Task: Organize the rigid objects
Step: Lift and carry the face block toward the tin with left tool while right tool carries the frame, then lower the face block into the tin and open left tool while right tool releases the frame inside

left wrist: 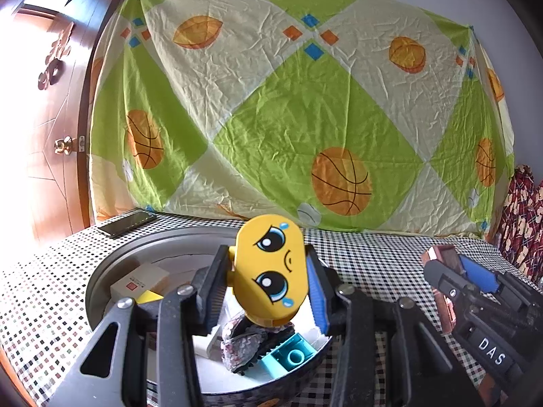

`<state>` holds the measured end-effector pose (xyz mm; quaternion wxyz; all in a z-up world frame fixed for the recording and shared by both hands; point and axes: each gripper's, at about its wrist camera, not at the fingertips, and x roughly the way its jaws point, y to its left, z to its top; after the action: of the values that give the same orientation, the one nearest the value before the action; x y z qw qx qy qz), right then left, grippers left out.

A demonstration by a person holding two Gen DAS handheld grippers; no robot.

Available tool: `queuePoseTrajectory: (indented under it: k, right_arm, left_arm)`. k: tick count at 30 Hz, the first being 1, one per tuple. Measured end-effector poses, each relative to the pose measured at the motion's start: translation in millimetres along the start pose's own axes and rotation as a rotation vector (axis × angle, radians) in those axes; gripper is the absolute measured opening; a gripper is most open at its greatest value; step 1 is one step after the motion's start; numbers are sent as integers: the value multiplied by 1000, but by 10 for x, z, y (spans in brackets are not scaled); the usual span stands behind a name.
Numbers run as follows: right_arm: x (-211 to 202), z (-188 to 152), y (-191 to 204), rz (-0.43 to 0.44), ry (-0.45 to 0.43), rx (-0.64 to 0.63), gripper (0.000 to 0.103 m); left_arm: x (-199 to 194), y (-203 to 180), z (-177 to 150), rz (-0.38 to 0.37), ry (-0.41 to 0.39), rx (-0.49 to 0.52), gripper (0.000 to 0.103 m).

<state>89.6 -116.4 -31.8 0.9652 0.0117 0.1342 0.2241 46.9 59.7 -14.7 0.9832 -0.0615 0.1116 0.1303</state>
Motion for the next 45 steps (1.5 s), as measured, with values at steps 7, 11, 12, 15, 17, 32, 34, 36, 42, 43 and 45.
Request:
queuePoseTrajectory:
  k: [7, 11, 12, 15, 17, 32, 34, 36, 42, 43, 45]
  right_arm:
    - [35, -3, 149, 25, 9, -19, 47]
    - [50, -3, 239, 39, 11, -33, 47]
    - [55, -3, 263, 43, 12, -36, 47]
    - [77, -2, 337, 56, 16, -47, 47]
    - [87, 0, 374, 62, 17, -50, 47]
    - [247, 77, 698, 147, 51, -91, 47]
    - [293, 125, 734, 166, 62, -90, 47]
    - [355, 191, 780, 186, 77, -92, 47]
    - [584, 386, 943, 225, 131, -118, 47]
    - [647, 410, 972, 230, 146, -121, 47]
    - [768, 434, 1012, 244, 186, -120, 47]
  left_arm:
    - [35, 136, 10, 16, 8, -18, 42]
    - [39, 202, 14, 27, 10, -22, 42]
    - [40, 217, 15, 28, 10, -23, 42]
    - [41, 272, 16, 35, 10, -29, 42]
    - [47, 313, 18, 39, 13, -35, 42]
    - [106, 568, 44, 80, 36, -22, 42]
    - [133, 609, 51, 88, 49, -11, 42]
    - [171, 658, 63, 95, 69, 0, 42]
    - [403, 835, 97, 91, 186, 22, 42]
    - [449, 853, 99, 90, 209, 32, 42]
    - [528, 867, 89, 85, 249, 51, 42]
